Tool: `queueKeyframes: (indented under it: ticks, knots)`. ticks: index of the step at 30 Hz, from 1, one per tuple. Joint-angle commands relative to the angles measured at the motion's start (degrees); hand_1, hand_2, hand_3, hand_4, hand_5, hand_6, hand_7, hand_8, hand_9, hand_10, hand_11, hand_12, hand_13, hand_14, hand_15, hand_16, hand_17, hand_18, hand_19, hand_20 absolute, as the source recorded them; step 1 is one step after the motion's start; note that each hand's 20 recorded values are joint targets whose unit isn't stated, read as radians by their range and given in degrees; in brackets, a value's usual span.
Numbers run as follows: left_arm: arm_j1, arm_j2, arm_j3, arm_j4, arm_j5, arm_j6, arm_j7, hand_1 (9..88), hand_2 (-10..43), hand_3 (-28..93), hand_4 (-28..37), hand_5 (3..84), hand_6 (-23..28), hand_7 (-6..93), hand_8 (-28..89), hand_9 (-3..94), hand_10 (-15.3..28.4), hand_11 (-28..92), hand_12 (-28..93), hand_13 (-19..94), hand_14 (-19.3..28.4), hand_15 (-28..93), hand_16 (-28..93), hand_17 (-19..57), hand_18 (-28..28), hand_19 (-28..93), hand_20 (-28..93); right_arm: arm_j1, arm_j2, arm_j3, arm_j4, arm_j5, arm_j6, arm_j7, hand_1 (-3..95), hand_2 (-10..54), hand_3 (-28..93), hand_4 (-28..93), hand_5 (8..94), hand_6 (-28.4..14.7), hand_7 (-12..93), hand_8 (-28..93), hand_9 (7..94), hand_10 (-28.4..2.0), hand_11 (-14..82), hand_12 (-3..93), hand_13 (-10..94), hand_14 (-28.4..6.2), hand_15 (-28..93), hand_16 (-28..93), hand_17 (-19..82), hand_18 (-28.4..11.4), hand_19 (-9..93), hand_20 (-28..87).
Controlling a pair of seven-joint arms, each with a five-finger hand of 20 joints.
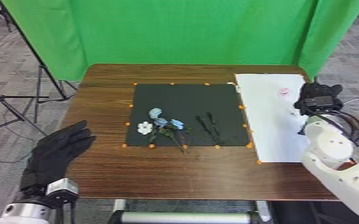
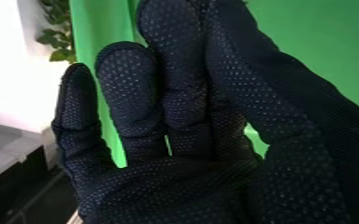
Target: Arrange flowers
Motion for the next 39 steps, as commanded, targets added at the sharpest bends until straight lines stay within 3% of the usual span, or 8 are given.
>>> queueKeyframes:
  ticks: [1,4,6,9,14,30,35,39]
  knots:
    - [0.86,0.04,-0.14,-0.24,-0.35,0.38,-0.04,27.5,5.5,83,-12.3,45.7,13.9,12.5,-8,37.9,22.4,35,9,27,28.4,57,-12,-9.7,21.4,58,12,1.79,1.32,0.76,-1.18,-0.73,0.23,-0.58,50.0,-9.4,80,-28,82.1,-0.2,27,1,85.6,-6.9,32.1,35.7,64,-8.9,71,31,17,-24.7,77,38]
    - [0.74,-0.11,-0.17,-0.13,-0.32,0.21,-0.17,27.5,5.5,83,-12.3,45.7,13.9,12.4,-8,37.9,22.5,35,9,27,28.4,57,-12,-9.7,21.4,58,12,1.14,1.26,1.95,-1.7,-1.07,-4.5,-0.96,48.9,-9.5,82,-28,81.3,-0.5,27,1,84.4,-7.2,29.9,37.2,62,-9.5,71,32,15,-25.1,76,37]
    - [0.76,-0.22,0.03,-0.11,-0.29,0.2,-0.15,27.4,5.6,83,-12.3,45.7,13.9,12.4,-8,37.9,22.5,35,9,27,28.4,57,-12,-9.7,21.4,58,12,-0.09,0.17,4.71,-2.93,1.88,-11.44,-1.41,46.4,-9.5,82,-28,78.3,-1.4,28,1,80.9,-8.4,29.9,36.2,59,-10.9,72,29,14,-25.7,75,37]
    - [0.59,-0.11,0.18,-0.01,-0.32,0.2,-0.08,27.4,5.5,83,-12.2,45.7,13.8,12.5,-8,38.0,22.5,35,9,27,28.4,57,-12,-9.7,21.4,58,12,-0.37,-0.99,5.6,-2.57,3.83,-14.5,-1.37,33.1,-6.7,87,-28,65.4,-5.2,22,-13,64.6,-16.6,39.3,21.2,49,-17.3,76,20,8,-27.9,72,38]
    - [0.27,-0.08,0.22,0.05,-0.26,0.2,-0.17,27.4,5.5,83,-12.1,45.7,13.9,12.5,-8,38.0,22.5,35,9,27,28.4,57,-12,-9.7,21.4,58,12,-0.69,-2.76,5.9,-1.97,4.83,-17.06,-2.3,28.5,-6.1,87,-27,61.1,-6.5,19,-13,59.8,-19.0,38.3,19.6,45,-19.2,77,19,6,-28.3,70,38]
    - [-0.45,-0.35,-0.17,0.15,0.29,-0.56,-1.82,27.6,5.6,83,-12.3,45.7,13.9,12.6,-8,38.0,22.5,35,9,27,28.4,57,-12,-9.7,21.4,58,12,-0.08,-5.08,4.11,0.61,3.53,-19.69,-0.48,27.8,-5.5,86,-28,59.5,-6.7,18,-12,58.6,-19.0,36.7,19.4,44,-19.3,77,17,5,-28.4,68,40]
    - [-0.61,-0.64,-0.46,0.17,0.58,-0.9,-2.36,27.6,5.7,83,-12.3,45.7,13.9,12.5,-8,38.0,22.5,35,9,27,28.4,57,-12,-9.6,21.4,58,12,-0.38,-5.02,3.72,1.78,2.4,-18.43,0.39,36.8,-6.6,85,-28,65.1,-4.8,19,-13,66.2,-14.8,36.3,20.8,50,-15.6,75,19,7,-28.2,69,40]
    - [-0.54,-0.48,-0.24,0.13,0.36,-0.63,-1.94,27.6,5.7,83,-12.2,45.7,13.8,12.6,-8,38.0,22.5,35,9,27,28.4,57,-12,-9.6,21.4,58,12,0.4,-4.93,2.39,3.08,1.01,-15.04,0.79,46.6,-9.4,79,-28,70.4,-2.8,23,-3,76.8,-10.1,25.7,31.5,57,-10.8,71,27,10,-27.2,71,38]
